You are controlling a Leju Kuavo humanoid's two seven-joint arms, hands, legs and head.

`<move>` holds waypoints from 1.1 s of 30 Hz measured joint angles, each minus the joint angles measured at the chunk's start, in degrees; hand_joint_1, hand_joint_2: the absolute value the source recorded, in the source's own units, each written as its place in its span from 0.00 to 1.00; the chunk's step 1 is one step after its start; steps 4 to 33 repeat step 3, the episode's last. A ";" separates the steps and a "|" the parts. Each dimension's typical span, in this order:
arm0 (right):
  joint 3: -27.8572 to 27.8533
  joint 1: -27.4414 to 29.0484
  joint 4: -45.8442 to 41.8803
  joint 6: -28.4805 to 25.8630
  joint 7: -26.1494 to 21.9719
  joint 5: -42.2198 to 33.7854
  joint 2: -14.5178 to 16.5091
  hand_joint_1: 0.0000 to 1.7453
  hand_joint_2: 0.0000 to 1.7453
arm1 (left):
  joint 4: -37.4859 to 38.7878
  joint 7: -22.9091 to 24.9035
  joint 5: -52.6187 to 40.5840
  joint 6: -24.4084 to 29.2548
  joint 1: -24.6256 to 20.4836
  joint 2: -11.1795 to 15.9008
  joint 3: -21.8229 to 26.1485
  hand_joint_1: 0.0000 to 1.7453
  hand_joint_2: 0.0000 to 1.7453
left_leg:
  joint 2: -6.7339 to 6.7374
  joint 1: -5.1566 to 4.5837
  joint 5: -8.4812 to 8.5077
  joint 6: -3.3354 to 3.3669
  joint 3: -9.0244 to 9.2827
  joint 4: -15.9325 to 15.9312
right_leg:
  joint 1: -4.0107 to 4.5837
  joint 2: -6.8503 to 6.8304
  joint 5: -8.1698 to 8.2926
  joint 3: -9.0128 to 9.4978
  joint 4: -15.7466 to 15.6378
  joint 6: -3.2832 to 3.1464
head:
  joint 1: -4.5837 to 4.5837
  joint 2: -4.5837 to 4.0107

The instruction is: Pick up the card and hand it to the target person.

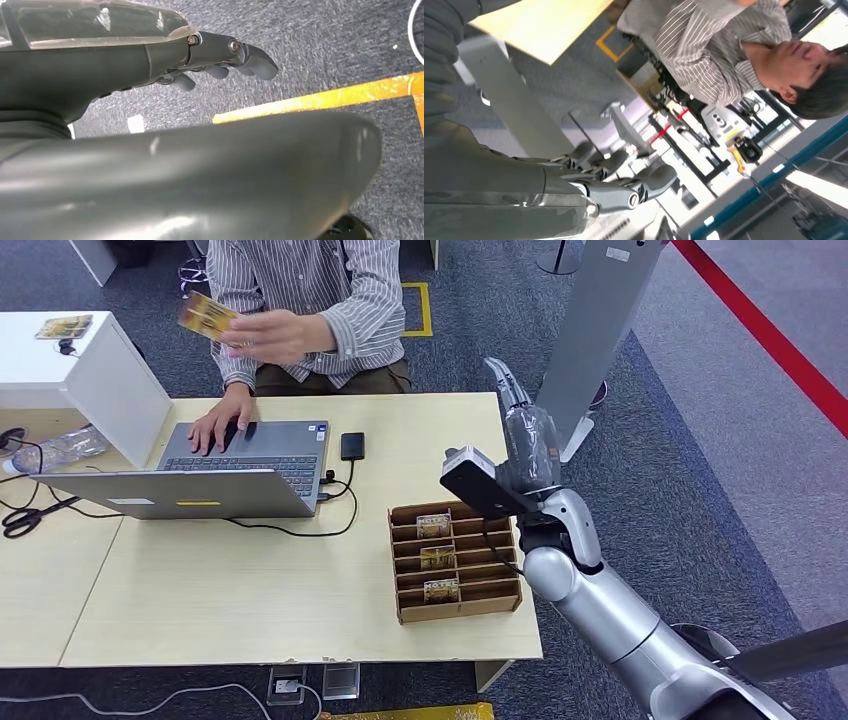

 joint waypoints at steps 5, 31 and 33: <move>0.18 0.44 -0.24 0.93 -0.65 -4.77 0.01 0.00 1.00 | 0.00 0.00 0.44 0.54 0.11 0.01 0.02 0.00 0.00 | 0.00 0.00 0.00 0.00 0.02 0.00 | 0.00 0.00 0.00 0.01 0.00 0.00 | -0.02 0.00; 0.18 0.44 -0.24 0.93 -0.65 -4.77 0.01 0.00 1.00 | 0.00 0.00 0.44 0.54 0.11 0.01 0.02 0.00 0.00 | 0.00 0.00 0.00 0.00 0.02 0.00 | 0.00 0.00 0.00 0.01 0.00 0.00 | -0.02 0.00; 0.18 0.44 -0.24 0.93 -0.65 -4.77 0.01 0.00 1.00 | 0.00 0.00 0.44 0.54 0.11 0.01 0.02 0.00 0.00 | 0.00 0.00 0.00 0.00 0.02 0.00 | 0.00 0.00 0.00 0.01 0.00 0.00 | -0.02 0.00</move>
